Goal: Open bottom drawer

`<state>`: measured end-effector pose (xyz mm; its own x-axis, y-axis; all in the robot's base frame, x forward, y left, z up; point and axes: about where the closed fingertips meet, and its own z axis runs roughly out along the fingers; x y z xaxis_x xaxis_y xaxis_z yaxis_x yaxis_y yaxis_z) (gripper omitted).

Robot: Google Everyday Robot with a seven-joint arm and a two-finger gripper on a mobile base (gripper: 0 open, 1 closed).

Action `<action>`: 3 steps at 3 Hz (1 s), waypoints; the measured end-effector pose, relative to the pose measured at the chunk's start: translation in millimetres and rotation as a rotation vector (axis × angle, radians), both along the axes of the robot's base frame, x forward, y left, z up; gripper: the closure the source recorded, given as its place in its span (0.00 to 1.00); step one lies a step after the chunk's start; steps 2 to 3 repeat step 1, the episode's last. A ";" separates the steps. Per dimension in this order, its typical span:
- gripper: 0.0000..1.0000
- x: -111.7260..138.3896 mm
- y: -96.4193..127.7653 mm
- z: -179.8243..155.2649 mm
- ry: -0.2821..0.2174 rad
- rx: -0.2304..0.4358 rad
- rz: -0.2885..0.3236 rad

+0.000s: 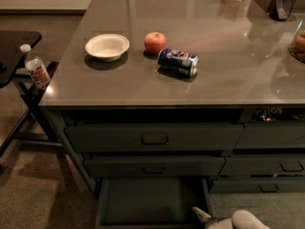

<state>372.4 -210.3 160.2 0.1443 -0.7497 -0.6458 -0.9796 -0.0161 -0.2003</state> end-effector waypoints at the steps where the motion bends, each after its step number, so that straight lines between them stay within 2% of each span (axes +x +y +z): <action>1: 0.00 0.0 0.0 0.0 0.000 0.000 0.000; 3: 0.00 0.0 0.0 0.0 0.000 0.000 0.000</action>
Offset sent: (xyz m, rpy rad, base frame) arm 0.0000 0.0000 0.0000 0.0000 0.0000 0.0000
